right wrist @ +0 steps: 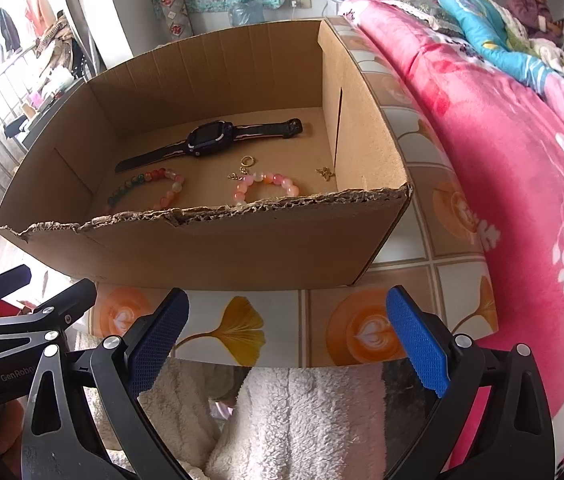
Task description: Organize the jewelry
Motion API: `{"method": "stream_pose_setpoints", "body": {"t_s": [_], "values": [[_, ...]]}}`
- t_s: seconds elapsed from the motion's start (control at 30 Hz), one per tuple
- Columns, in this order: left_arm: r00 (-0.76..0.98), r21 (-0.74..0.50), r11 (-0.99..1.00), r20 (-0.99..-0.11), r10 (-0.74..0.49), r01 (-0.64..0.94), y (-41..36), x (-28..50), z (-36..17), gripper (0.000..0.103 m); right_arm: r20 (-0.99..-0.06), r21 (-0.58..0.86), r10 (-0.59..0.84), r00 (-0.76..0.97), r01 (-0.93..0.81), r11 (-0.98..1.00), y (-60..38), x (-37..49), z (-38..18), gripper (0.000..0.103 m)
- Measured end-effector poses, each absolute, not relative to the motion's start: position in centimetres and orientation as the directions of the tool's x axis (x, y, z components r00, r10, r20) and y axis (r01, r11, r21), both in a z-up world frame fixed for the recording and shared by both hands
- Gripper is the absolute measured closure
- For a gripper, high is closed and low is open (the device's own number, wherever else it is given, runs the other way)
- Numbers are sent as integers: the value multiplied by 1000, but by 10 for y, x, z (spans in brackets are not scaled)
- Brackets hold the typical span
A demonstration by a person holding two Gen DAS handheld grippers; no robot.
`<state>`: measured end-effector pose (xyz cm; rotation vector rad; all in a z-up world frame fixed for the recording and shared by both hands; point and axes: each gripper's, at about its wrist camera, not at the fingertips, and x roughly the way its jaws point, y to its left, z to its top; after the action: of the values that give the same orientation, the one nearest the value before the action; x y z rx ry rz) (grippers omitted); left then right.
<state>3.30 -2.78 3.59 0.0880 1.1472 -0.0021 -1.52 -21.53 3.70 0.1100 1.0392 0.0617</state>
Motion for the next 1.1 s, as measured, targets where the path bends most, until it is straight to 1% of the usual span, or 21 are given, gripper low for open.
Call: {"method": "stream_pose_setpoints", "body": {"t_s": [1.1], "values": [[398, 75, 996, -916, 48, 52, -31, 45, 39, 6, -862, 115, 98, 497, 4, 993, -221, -5, 36, 8]]}}
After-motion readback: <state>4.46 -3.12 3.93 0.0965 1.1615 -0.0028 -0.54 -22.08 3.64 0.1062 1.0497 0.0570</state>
